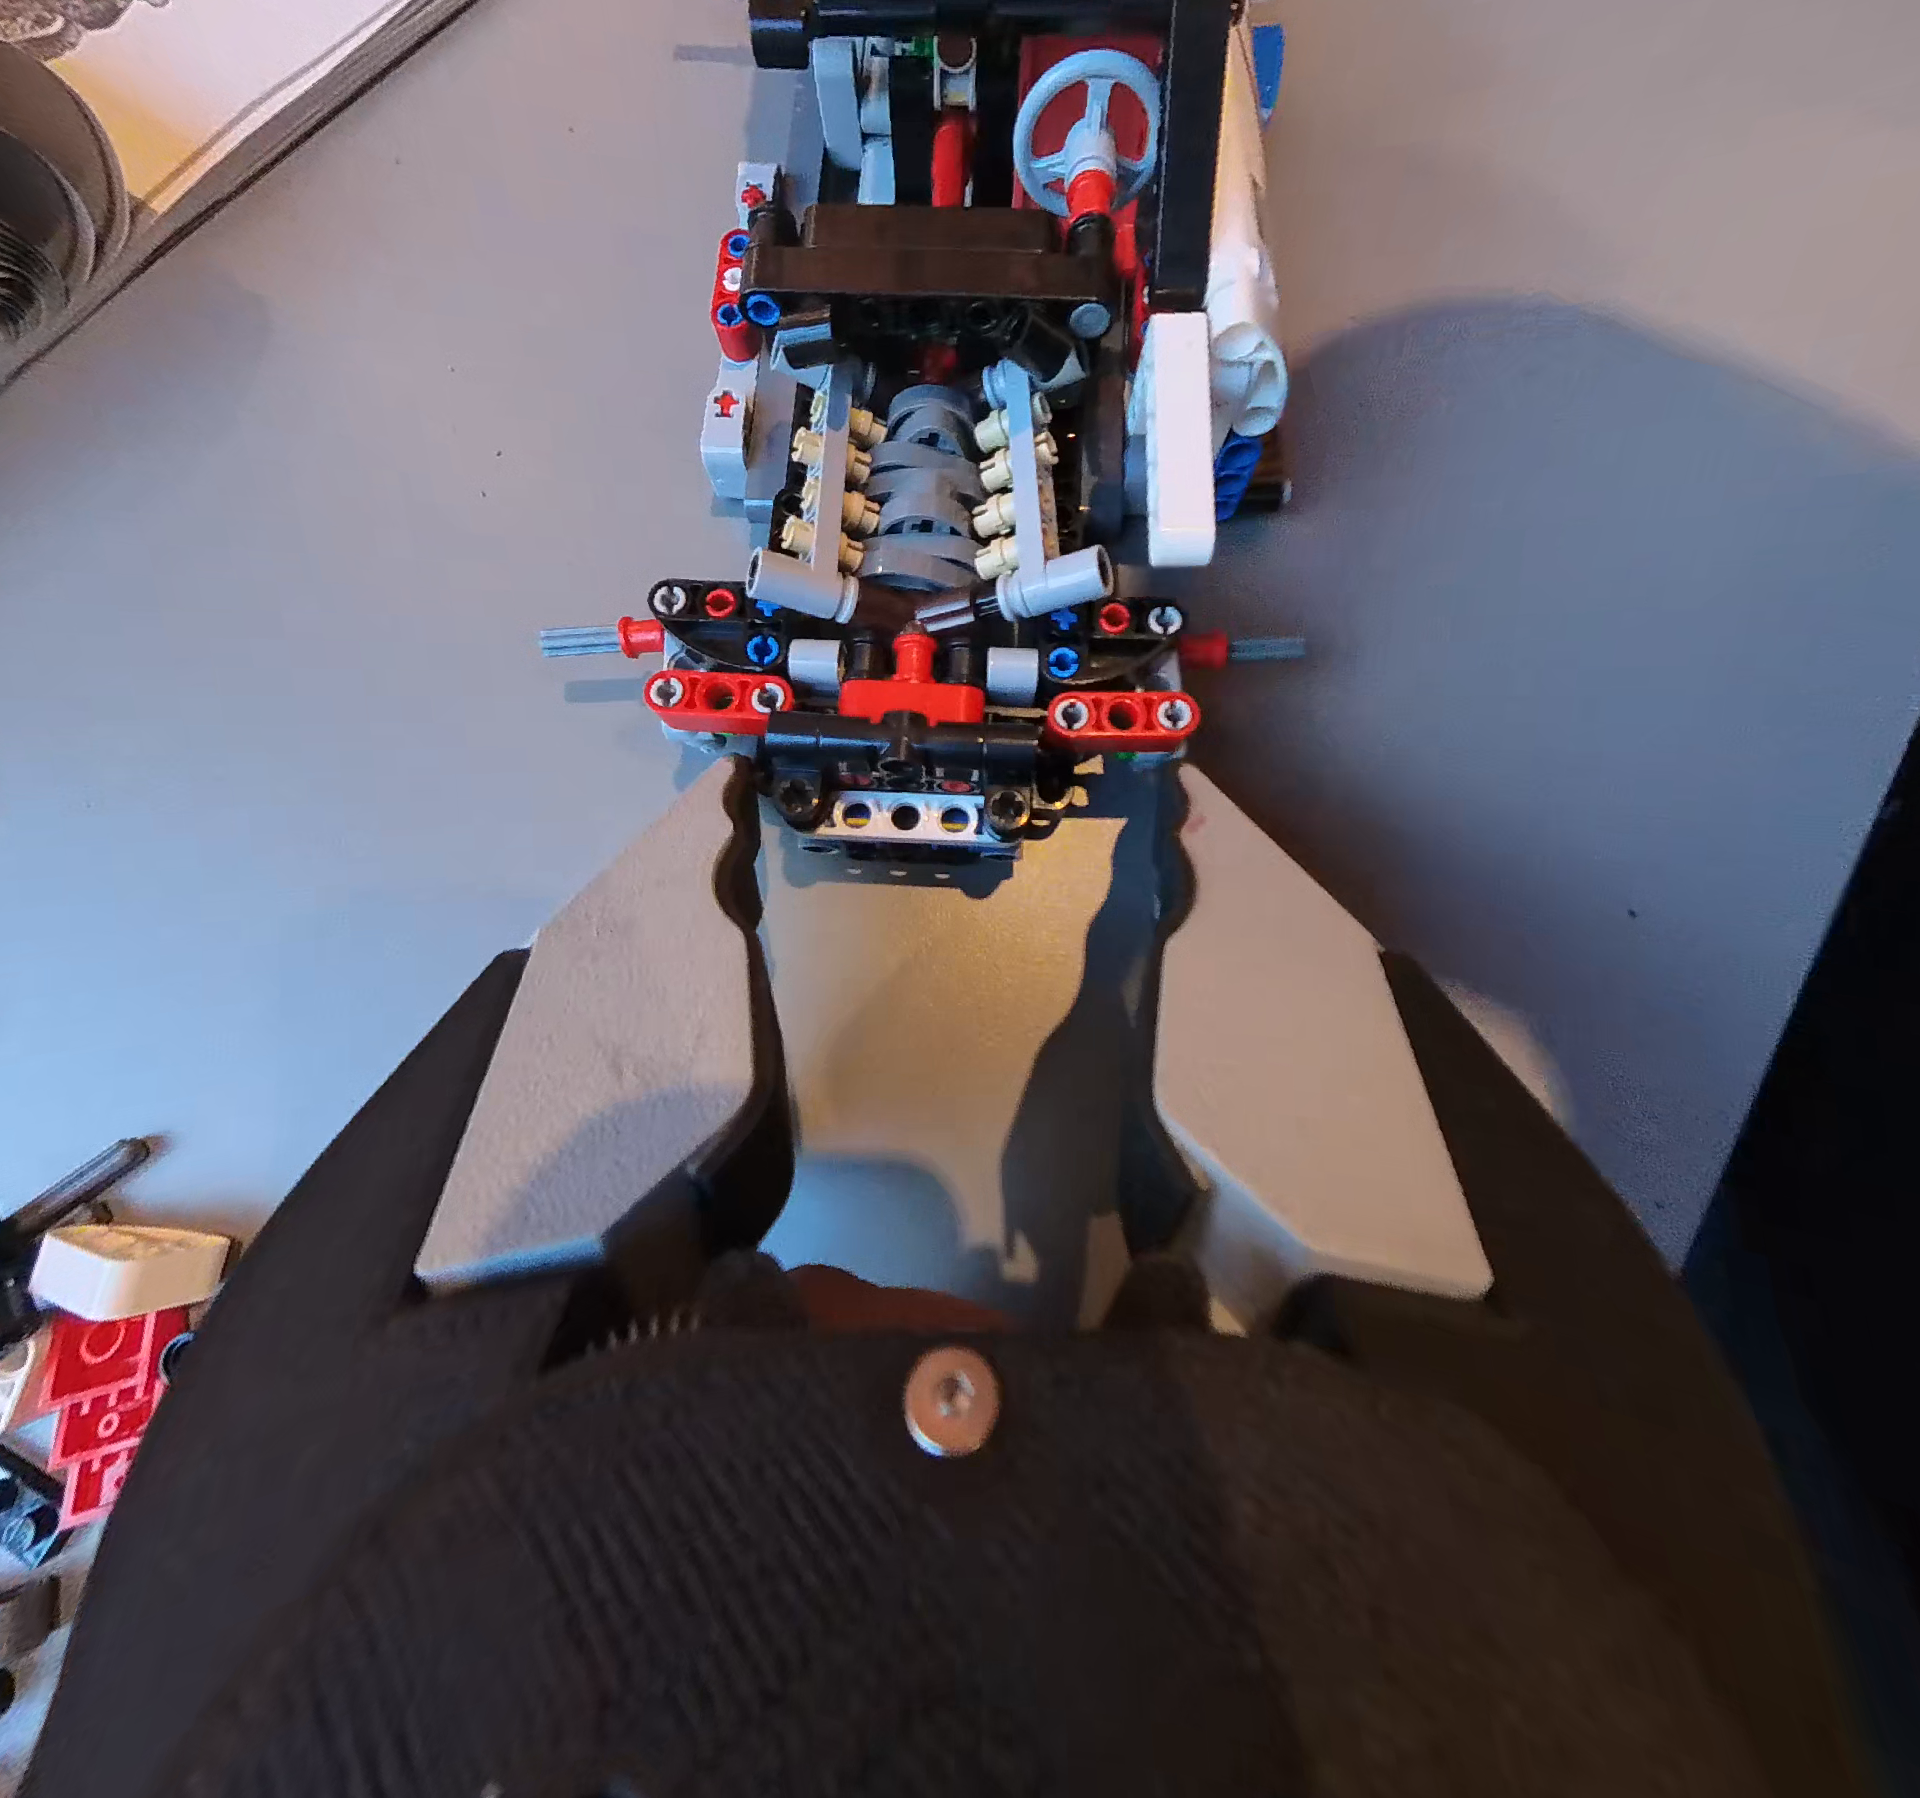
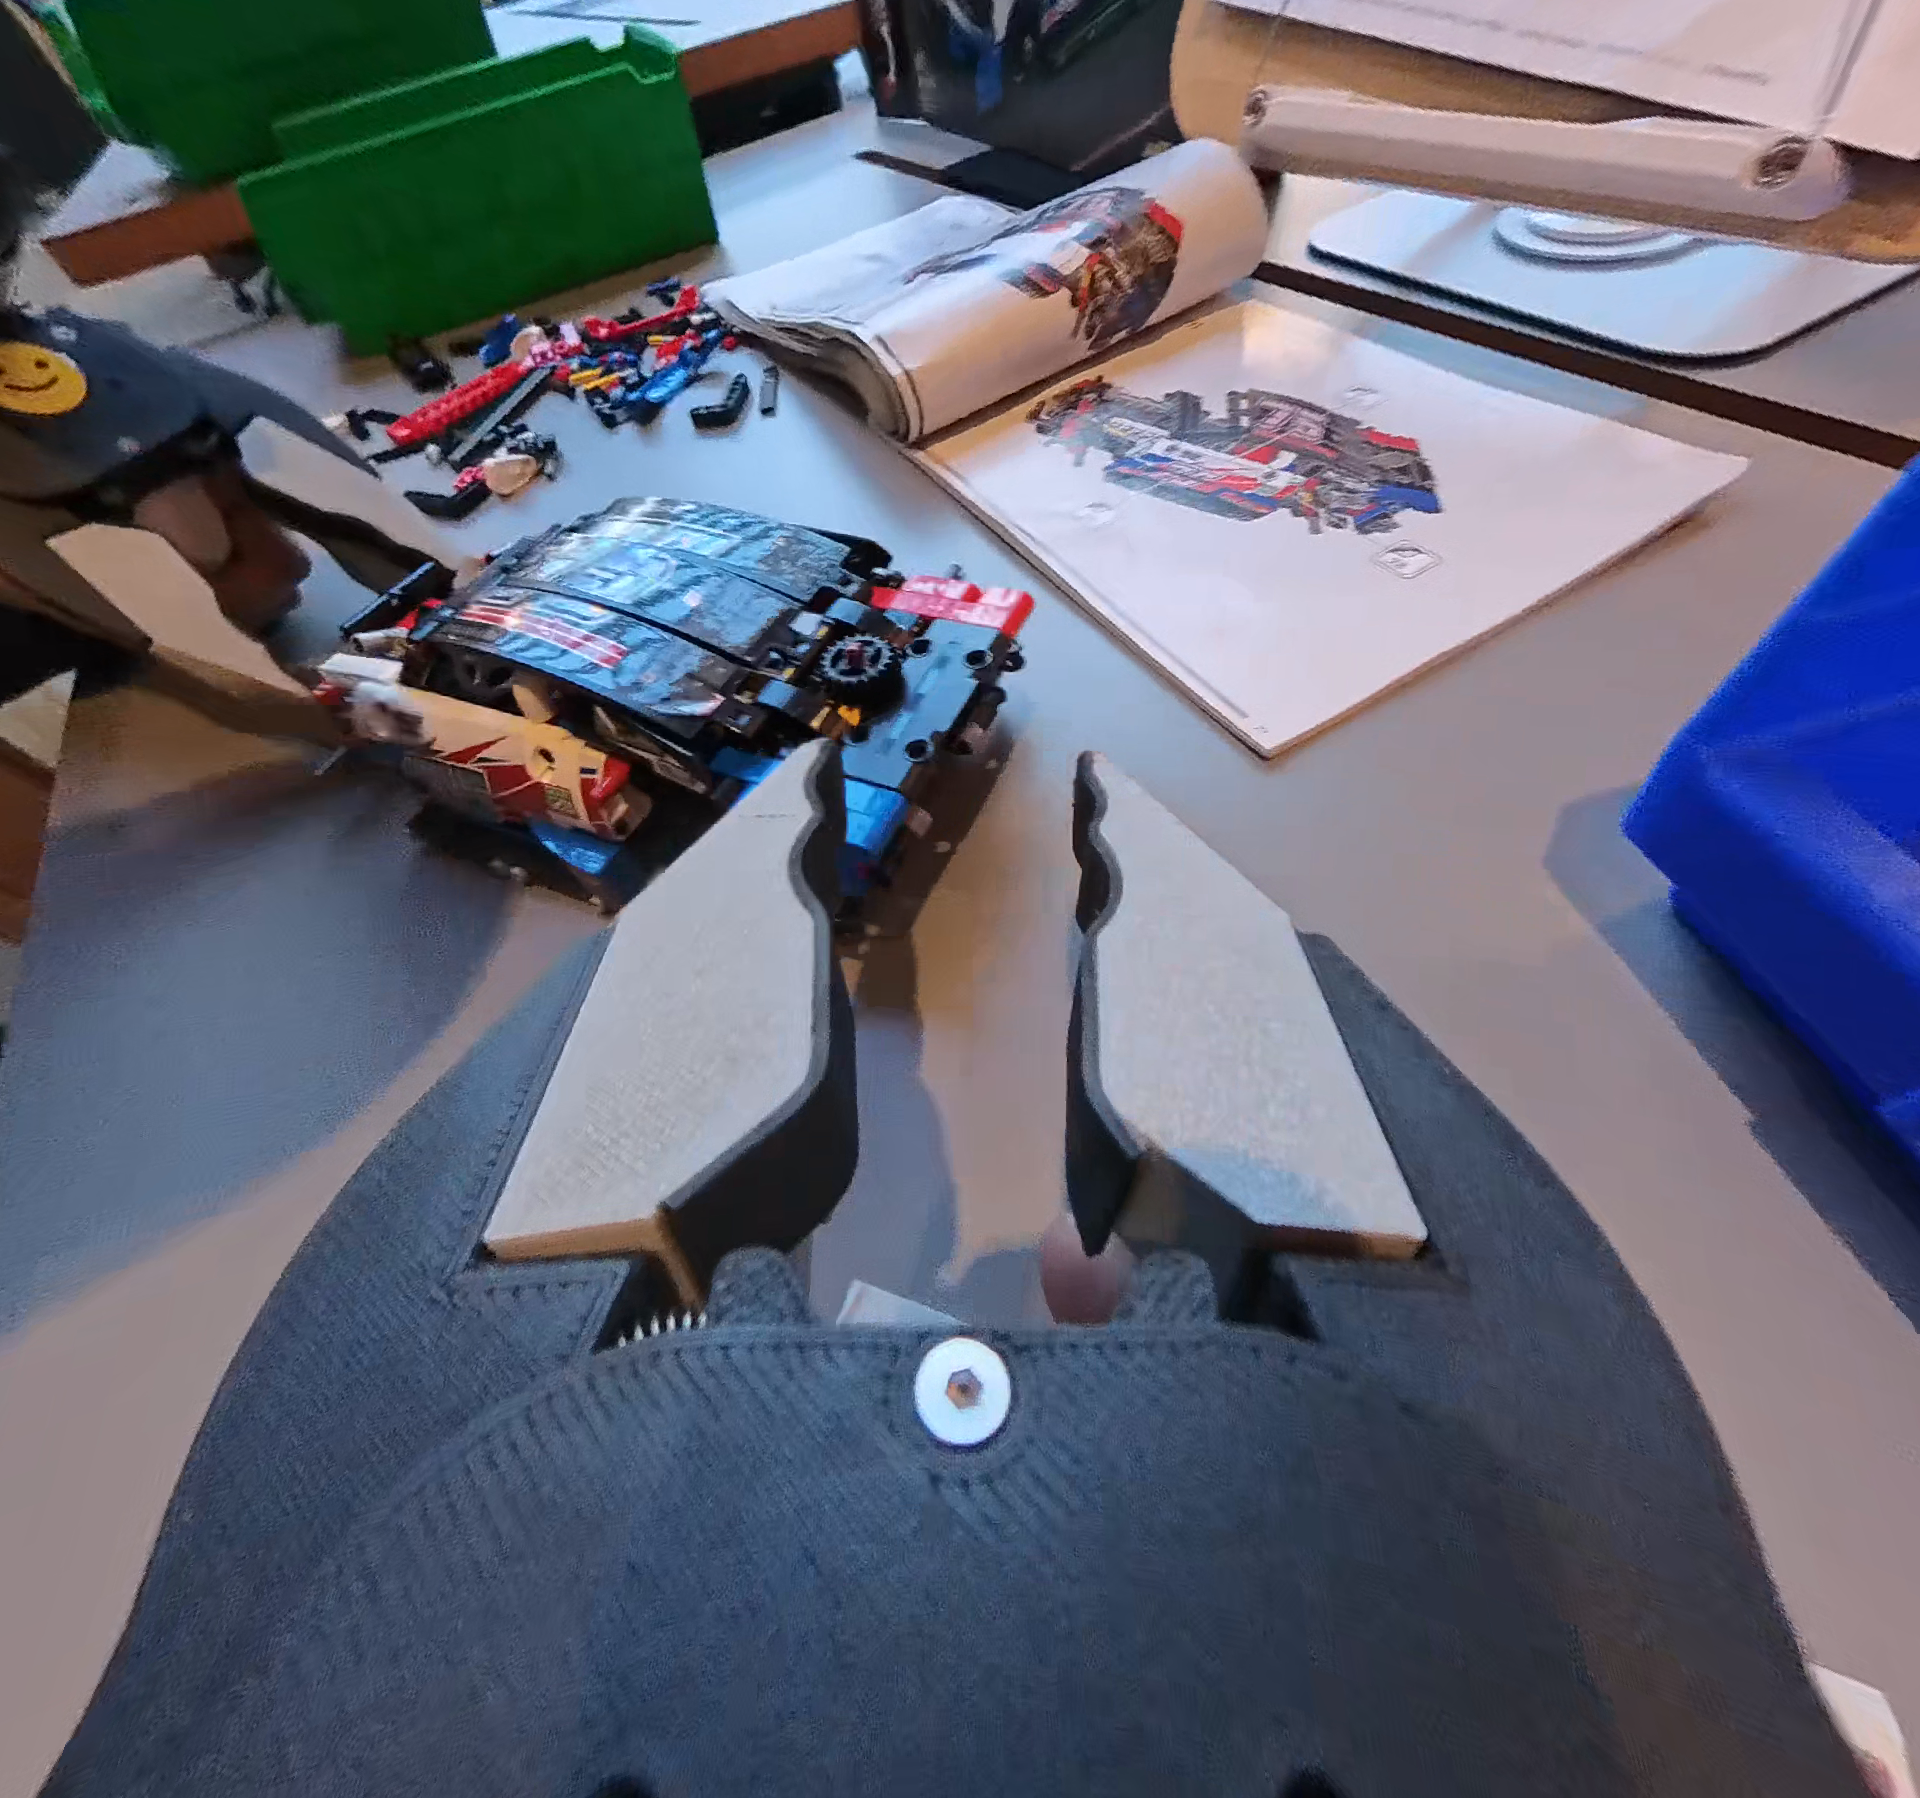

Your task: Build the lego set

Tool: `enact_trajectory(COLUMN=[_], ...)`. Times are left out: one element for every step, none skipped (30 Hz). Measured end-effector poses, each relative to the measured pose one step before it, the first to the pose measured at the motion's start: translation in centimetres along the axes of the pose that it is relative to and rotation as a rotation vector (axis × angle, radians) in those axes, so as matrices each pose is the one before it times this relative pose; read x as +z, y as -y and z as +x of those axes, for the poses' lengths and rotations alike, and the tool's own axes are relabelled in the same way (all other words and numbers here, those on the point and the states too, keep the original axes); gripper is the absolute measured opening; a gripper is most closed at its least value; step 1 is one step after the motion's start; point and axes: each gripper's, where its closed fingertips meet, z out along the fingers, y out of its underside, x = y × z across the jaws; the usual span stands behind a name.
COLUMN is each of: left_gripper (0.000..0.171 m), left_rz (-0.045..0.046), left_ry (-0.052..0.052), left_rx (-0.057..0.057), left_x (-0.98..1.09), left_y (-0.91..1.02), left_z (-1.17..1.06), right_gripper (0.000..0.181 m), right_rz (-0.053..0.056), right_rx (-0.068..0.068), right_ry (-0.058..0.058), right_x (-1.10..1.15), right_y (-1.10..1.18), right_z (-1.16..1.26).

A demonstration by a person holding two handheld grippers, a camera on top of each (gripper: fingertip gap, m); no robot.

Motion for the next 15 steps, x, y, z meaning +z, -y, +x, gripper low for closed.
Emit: enact_trajectory(left_gripper=[0.073,0.073,0.073,0.073,0.073,0.073,0.074,0.073,0.073,0.074,0.073,0.073,0.073,0.073,0.073], left_rz=[0.00035,-0.00005,0.00020,0.00014,0.00011,0.00068,0.00014,-0.00014,0.00017,0.00015,-0.00052,-0.00007,0.00003,0.00002,-0.00001], left_ry=[-0.0012,-0.0011,-0.0014,-0.0020,-0.0021,-0.0019,-0.0009,-0.0005,-0.0010,-0.0003,0.0016,0.0014,0.0001,0.0001,0.0001], left_rx=[-0.0002,0.0017,0.0026,0.0013,-0.0001,-0.0010,0.0000,0.0011,0.0002,-0.0005,0.0015,0.0021,0.0003,0.0004,0.0000], left_x=[0.012,0.019,0.043,0.036,0.032,0.032,0.029,0.028,0.010,0.004,0.007,0.001,0.000,-0.003,0.000], left_y=[0.014,0.018,0.043,0.036,0.032,0.037,0.030,0.026,0.011,0.005,-0.011,0.000,0.000,-0.002,0.000], left_z=[-0.001,-0.010,0.005,0.004,-0.016,-0.021,-0.019,-0.010,-0.005,-0.006,-0.002,0.010,-0.004,0.009,-0.001], right_gripper=[0.041,0.041,0.042,0.040,0.036,0.034,0.034,0.038,0.038,0.038,0.040,0.041,0.042,0.042,0.041], right_rz=[-0.0047,-0.0174,-0.0208,0.0007,0.0250,0.0324,0.0284,0.0194,0.0029,-0.0136,-0.0202,-0.0180,-0.0097,-0.0003,0.0034], right_rx=[0.0026,-0.0043,-0.0002,0.0052,0.0034,-0.0040,-0.0129,-0.0211,-0.0295,-0.0308,-0.0238,-0.0171,-0.0145,-0.0164,-0.0212], right_ry=[-0.0106,-0.0129,0.0035,0.0334,0.0466,0.0359,0.0126,-0.0049,-0.0134,-0.0191,-0.0223,-0.0197,-0.0118,-0.0039,-0.0059], right_x=[-0.070,-0.029,-0.045,-0.122,-0.225,-0.273,-0.243,-0.152,-0.048,0.075,0.154,0.160,0.107,0.039,-0.029], right_y=[-0.285,-0.521,-0.401,0.008,0.344,0.459,0.413,0.298,0.091,-0.123,-0.206,-0.179,-0.065,0.084,0.129], right_z=[0.535,0.626,0.398,-0.063,-0.294,-0.219,0.005,0.144,0.209,0.307,0.378,0.320,0.125,-0.114,-0.180])
